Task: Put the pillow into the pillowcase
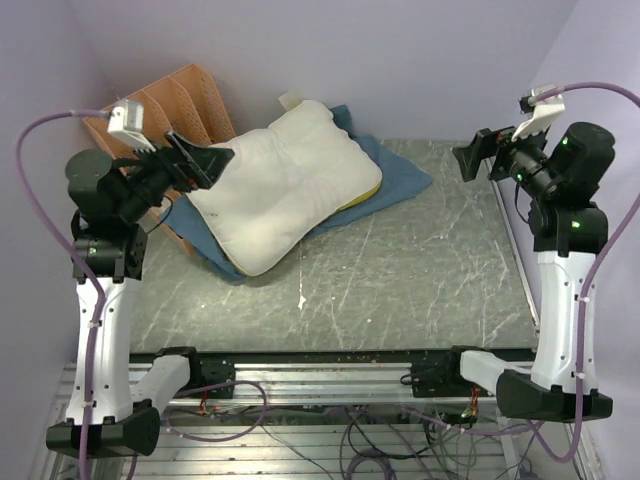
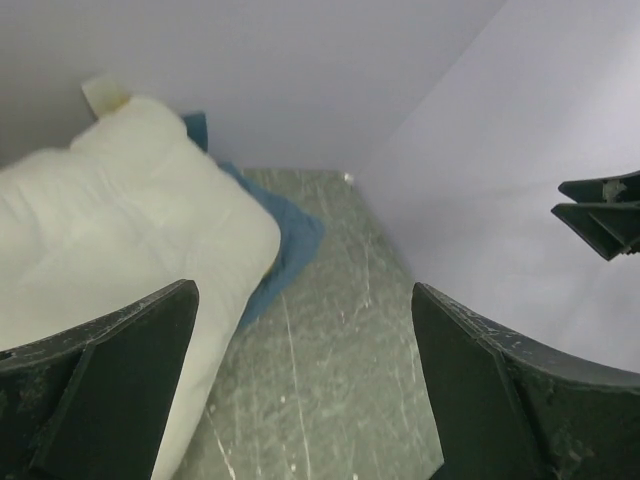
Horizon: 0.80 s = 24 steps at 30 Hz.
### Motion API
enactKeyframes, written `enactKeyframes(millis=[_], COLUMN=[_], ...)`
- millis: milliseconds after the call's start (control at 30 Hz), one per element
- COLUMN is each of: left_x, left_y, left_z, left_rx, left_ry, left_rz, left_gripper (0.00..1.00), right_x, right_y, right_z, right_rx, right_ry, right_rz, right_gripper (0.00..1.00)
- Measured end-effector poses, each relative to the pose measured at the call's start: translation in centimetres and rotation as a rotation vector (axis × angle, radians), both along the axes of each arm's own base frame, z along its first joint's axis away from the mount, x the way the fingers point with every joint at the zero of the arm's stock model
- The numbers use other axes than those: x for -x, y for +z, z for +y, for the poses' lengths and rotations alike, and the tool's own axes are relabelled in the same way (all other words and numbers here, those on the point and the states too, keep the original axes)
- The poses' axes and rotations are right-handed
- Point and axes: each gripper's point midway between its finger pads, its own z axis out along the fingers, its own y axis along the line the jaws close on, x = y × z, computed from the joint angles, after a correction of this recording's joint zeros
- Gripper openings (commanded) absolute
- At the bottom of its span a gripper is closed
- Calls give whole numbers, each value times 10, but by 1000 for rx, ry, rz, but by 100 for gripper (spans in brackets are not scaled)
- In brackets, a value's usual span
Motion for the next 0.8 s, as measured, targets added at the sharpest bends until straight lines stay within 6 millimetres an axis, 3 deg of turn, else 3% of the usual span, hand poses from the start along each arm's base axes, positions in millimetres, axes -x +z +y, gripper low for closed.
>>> enactKeyframes(millis=[267, 433, 633, 800], left_x=[-7, -9, 0, 3], left_y=[-81, -139, -227, -266], left_z=[-14, -18, -15, -4], left_rx=[-42, -52, -30, -47], left_ry=[-10, -2, 67, 196], left_rz=[180, 305, 500, 614], left_gripper=[99, 95, 99, 99], right_x=[-13, -5, 2, -1], right_y=[-76, -118, -166, -205], right_z=[-10, 8, 27, 39], right_rx=[-68, -38, -53, -101], right_ry=[-31, 111, 254, 344], right_rz=[152, 200, 269, 359], right_gripper=[100, 100, 100, 100])
